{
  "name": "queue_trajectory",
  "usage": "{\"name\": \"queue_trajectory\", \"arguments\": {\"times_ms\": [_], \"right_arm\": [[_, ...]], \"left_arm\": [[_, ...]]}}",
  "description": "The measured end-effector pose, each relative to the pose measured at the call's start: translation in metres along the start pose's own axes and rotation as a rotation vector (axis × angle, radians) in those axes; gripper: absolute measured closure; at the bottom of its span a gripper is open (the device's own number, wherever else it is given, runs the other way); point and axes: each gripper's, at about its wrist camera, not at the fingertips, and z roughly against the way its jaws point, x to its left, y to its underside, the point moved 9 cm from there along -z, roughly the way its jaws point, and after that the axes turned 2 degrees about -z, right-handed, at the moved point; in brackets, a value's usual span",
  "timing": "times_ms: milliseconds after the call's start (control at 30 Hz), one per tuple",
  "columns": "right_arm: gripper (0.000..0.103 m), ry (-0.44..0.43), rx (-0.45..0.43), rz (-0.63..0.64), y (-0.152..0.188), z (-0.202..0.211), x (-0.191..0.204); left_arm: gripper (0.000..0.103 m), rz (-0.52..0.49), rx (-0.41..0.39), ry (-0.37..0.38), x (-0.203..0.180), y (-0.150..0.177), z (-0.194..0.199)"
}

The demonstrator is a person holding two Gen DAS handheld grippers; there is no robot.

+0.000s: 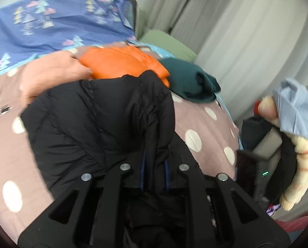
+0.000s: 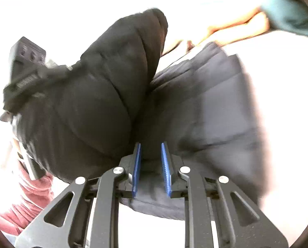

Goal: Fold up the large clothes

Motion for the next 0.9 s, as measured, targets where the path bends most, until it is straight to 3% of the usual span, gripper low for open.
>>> {"name": "queue_trajectory", "arguments": {"times_ms": [100,200,333,400,500,633,700,733,767,800,900], "right_arm": [[0.080,0.040,-0.056,-0.012,-0.002,0.031,-0.013],[0.062,0.053,-0.084,-0.007,0.006,0.049,-0.015],[0.054,0.041,-0.081,0.016,0.022,0.056,-0.005],[0.035,0.022,-0.073,0.032,0.023,0.065,-0.001],[0.027,0.020,-0.071,0.039,0.020,0.061,0.001],[0.027,-0.070,-0.077,-0.020,0.016,0.064,0.014],[0.027,-0.012,-0.092,0.003,0.019,0.069,0.019],[0.028,0.058,-0.104,0.000,0.017,0.067,0.011],[0.042,0.102,-0.115,-0.020,0.021,0.068,0.010],[0.076,0.129,-0.125,-0.055,0.020,0.066,0.003],[0.092,0.177,-0.096,-0.253,0.028,0.059,-0.039]], "left_arm": [[0.087,-0.034,0.056,0.022,-0.023,0.002,-0.040],[0.076,-0.078,0.119,0.035,-0.039,0.008,-0.080],[0.070,-0.069,0.186,0.085,-0.048,0.021,-0.118],[0.068,-0.051,0.190,0.121,-0.051,0.023,-0.127],[0.066,-0.023,0.168,0.176,-0.054,0.022,-0.132],[0.065,0.002,0.144,0.213,-0.058,0.020,-0.137],[0.065,0.010,0.140,0.245,-0.063,0.020,-0.140],[0.065,0.007,0.138,0.250,-0.065,0.020,-0.142],[0.065,0.000,0.138,0.250,-0.067,0.020,-0.144],[0.065,-0.011,0.139,0.243,-0.069,0.021,-0.146],[0.066,-0.038,0.124,0.197,-0.072,0.018,-0.138]]}}
